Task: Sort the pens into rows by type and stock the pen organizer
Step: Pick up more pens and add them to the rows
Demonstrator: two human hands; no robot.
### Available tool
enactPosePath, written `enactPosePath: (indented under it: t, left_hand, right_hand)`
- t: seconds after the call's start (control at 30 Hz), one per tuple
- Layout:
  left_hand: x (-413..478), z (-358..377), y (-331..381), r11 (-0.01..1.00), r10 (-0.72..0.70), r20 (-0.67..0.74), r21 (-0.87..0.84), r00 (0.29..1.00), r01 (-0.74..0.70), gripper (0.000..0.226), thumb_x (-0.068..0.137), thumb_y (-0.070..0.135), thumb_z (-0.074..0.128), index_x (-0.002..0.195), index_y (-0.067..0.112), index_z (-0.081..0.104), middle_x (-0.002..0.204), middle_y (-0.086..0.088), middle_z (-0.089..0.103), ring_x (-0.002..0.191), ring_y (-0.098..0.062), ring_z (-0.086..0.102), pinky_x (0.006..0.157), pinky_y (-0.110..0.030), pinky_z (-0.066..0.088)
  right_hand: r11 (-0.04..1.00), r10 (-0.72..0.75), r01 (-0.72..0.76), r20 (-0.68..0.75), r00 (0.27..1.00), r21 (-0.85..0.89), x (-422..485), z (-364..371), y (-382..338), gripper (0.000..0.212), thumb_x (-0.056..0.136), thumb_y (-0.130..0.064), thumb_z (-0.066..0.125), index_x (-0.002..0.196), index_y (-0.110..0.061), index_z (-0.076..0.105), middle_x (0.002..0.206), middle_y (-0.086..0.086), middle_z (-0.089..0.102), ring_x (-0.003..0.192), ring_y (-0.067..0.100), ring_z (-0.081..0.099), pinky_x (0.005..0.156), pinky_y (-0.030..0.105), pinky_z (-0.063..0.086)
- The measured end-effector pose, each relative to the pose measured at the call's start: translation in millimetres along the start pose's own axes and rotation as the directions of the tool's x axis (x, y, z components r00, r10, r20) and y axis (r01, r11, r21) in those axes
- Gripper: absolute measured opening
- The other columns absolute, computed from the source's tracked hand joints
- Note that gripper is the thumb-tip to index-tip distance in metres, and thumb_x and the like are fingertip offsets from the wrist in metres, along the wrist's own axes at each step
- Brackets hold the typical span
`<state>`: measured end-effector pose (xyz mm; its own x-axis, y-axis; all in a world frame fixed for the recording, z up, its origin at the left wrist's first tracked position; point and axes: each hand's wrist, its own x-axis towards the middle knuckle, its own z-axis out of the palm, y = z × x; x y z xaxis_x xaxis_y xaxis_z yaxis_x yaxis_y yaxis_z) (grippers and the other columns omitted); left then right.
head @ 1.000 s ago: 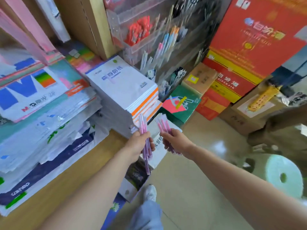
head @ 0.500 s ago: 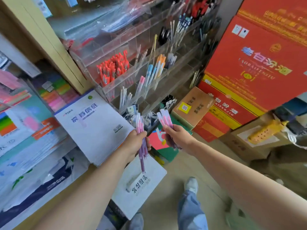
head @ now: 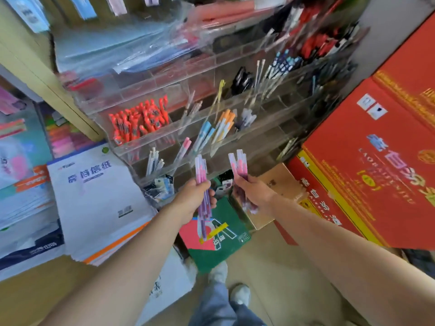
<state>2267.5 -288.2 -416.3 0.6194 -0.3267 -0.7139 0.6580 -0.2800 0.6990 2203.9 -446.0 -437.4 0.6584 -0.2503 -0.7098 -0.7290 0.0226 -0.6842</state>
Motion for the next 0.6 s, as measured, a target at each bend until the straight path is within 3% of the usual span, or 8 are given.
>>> enactPosePath:
  t: [0.07, 0.17, 0.27, 0.33, 0.43, 0.6]
  left_hand:
    - [10, 11, 13, 1.000, 0.013, -0.002, 0.011, 1.000, -0.013, 0.009, 0.102, 0.012, 0.041, 0.106, 0.004, 0.043, 0.070, -0.008, 0.052, 0.055, -0.020, 0.054, 0.049, -0.029, 0.053]
    - [27, 24, 28, 1.000, 0.018, -0.010, -0.015, 1.000, -0.018, 0.010, 0.101, 0.010, 0.044, 0.108, 0.003, 0.043, 0.068, -0.008, 0.052, 0.049, -0.018, 0.055, 0.055, -0.035, 0.053]
    - [39, 37, 43, 1.000, 0.014, 0.027, -0.010, 1.000, -0.014, 0.008, 0.101, 0.010, 0.044, 0.106, 0.003, 0.042, 0.068, -0.009, 0.052, 0.046, -0.018, 0.055, 0.049, -0.031, 0.053]
    - [47, 45, 52, 1.000, 0.018, 0.042, 0.009, 0.999, -0.019, 0.005, 0.101, 0.010, 0.043, 0.102, 0.005, 0.043, 0.068, -0.009, 0.052, 0.048, -0.019, 0.055, 0.047, -0.029, 0.054]
    - [58, 57, 63, 1.000, 0.018, 0.049, 0.008, 0.999, -0.018, 0.011, 0.101, 0.009, 0.041, 0.092, 0.007, 0.044, 0.069, -0.008, 0.053, 0.051, -0.020, 0.055, 0.049, -0.030, 0.053]
    - [75, 78, 73, 1.000, 0.023, -0.008, -0.009, 1.000, -0.023, 0.012, 0.101, 0.010, 0.042, 0.090, 0.006, 0.046, 0.068, -0.008, 0.055, 0.055, -0.021, 0.056, 0.062, -0.034, 0.055]
  right_hand:
    - [1.000, -0.026, 0.025, -0.046, 0.999, -0.009, 12, -12, -11, 0.042, 0.099, -0.045, 0.044, 0.079, -0.009, 0.050, 0.037, 0.002, 0.042, 0.026, 0.014, 0.029, 0.032, 0.013, 0.021]
    - [0.997, -0.071, 0.070, -0.087, 0.994, -0.009, 27, -28, -27, 0.037, 0.099, -0.042, 0.045, 0.094, -0.006, 0.053, 0.036, -0.002, 0.040, 0.027, 0.012, 0.030, 0.030, 0.016, 0.021]
    - [0.992, -0.117, 0.121, -0.123, 0.986, 0.025, 37, -48, -44, 0.024, 0.101, -0.029, 0.047, 0.085, -0.010, 0.048, 0.029, -0.007, 0.037, 0.021, 0.004, 0.029, 0.027, 0.015, 0.022]
    - [0.991, -0.136, 0.136, -0.125, 0.983, -0.013, 48, -61, -48, 0.032, 0.099, -0.034, 0.048, 0.076, -0.012, 0.049, 0.034, -0.004, 0.041, 0.023, 0.006, 0.032, 0.028, 0.017, 0.024]
    - [0.991, -0.132, 0.133, -0.113, 0.985, 0.004, 71, -79, -50, 0.045, 0.099, -0.039, 0.048, 0.067, -0.008, 0.047, 0.034, 0.000, 0.042, 0.025, 0.012, 0.035, 0.032, 0.018, 0.028]
    - [0.986, -0.168, 0.169, -0.117, 0.979, 0.003, 97, -112, -72, 0.043, 0.098, -0.042, 0.049, 0.068, -0.010, 0.050, 0.035, 0.000, 0.046, 0.031, 0.015, 0.044, 0.036, 0.022, 0.038]
